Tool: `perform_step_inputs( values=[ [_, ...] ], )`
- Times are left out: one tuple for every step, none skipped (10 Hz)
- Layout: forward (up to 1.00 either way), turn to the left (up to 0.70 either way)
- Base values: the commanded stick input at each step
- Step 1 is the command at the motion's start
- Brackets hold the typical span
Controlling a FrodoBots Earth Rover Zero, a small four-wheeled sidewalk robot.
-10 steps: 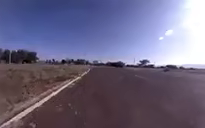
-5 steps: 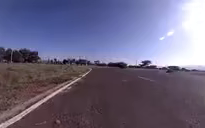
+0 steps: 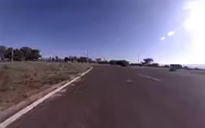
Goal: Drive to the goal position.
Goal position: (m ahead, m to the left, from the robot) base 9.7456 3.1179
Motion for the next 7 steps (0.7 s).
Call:
perform_step_inputs(
  values=[
    [1.0,0.0],
    [1.0,0.0],
    [1.0,0.0],
    [1.0,0.0],
    [1.0,0.0],
    [1.0,0.0],
    [1.0,0.0]
  ],
)
